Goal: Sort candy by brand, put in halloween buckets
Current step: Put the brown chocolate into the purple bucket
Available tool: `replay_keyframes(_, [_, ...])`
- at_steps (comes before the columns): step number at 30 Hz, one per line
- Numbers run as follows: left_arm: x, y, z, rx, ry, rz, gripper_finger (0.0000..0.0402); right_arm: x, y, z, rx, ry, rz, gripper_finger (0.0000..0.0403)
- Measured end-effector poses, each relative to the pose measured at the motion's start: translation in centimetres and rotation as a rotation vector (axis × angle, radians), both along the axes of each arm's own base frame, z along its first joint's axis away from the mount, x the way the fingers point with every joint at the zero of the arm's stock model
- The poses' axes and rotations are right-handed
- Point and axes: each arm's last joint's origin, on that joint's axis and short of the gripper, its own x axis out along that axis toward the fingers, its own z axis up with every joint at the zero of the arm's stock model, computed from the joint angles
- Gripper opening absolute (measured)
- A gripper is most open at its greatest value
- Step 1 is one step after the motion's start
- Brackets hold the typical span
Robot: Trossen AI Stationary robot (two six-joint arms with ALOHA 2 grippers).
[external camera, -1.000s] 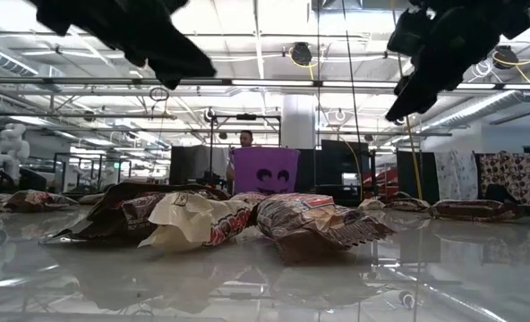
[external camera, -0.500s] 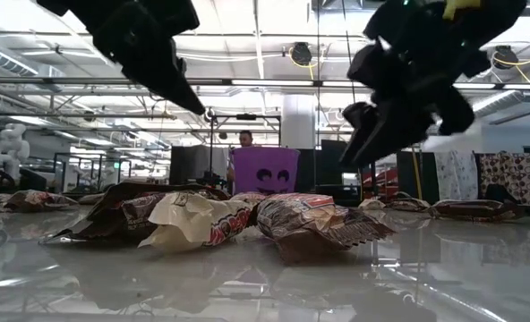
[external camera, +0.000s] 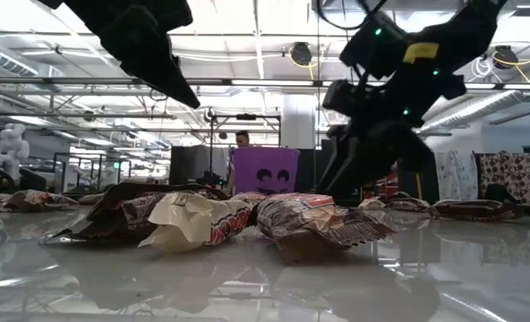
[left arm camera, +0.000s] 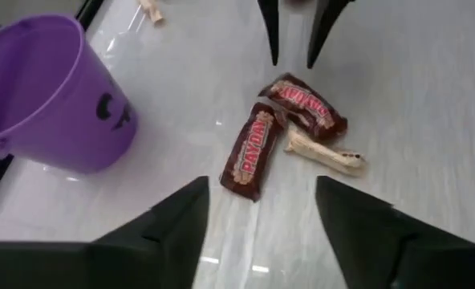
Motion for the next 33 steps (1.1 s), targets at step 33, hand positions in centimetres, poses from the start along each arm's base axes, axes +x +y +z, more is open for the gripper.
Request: replay_keyframes(33, [-1.5,-2.5,-3.7,0.059,-0.229,0.013,0.0285,2.8,-1.1,4.0,-0.047,0.111,-0.04,0.0003])
